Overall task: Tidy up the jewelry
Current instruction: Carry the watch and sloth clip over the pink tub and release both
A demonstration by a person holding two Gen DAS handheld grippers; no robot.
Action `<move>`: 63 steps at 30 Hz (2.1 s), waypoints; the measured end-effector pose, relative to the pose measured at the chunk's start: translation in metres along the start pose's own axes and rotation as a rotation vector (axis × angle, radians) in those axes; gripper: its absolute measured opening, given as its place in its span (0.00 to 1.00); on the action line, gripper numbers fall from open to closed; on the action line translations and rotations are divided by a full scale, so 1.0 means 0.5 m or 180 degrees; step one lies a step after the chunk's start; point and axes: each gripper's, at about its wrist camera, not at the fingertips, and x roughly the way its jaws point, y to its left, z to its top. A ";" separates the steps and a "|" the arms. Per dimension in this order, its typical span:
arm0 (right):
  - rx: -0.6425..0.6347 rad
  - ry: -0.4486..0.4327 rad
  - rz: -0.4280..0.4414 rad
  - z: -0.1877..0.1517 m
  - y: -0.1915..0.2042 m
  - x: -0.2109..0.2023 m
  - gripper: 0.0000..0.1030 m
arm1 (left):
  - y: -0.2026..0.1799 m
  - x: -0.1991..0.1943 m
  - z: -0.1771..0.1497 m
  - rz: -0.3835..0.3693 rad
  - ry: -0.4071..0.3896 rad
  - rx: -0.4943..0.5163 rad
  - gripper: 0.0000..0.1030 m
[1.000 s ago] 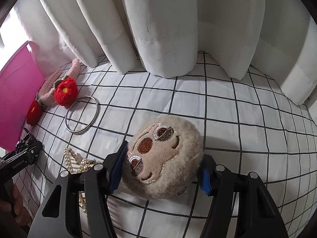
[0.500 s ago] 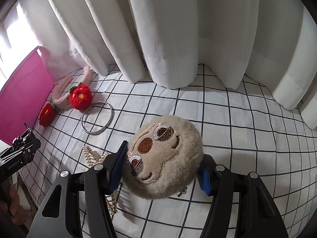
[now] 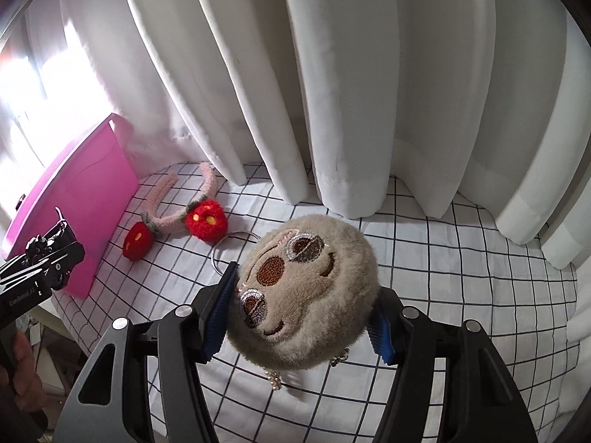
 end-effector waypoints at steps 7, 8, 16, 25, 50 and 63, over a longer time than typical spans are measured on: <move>-0.0175 -0.0184 0.0101 0.051 0.083 -0.060 0.58 | 0.059 -0.096 0.062 -0.0040 -0.0296 -0.0062 0.64; -0.0204 -0.0214 0.0127 0.060 0.098 -0.067 0.58 | 0.069 -0.106 0.069 -0.0034 -0.0336 -0.0079 0.64; -0.0501 -0.0386 0.0446 0.130 0.247 -0.070 0.58 | 0.194 -0.163 0.102 0.0239 -0.0536 -0.0284 0.64; -0.0908 -0.0397 0.1005 0.192 0.478 -0.023 0.58 | 0.362 -0.161 0.122 0.0546 -0.0569 -0.0607 0.64; -0.1552 0.0217 0.1051 0.216 0.814 0.175 0.58 | 0.577 -0.024 0.093 0.0764 0.0007 -0.0900 0.64; -0.1637 0.0341 0.0797 0.212 0.846 0.227 0.61 | 0.591 0.012 0.081 0.0782 0.0152 -0.0784 0.66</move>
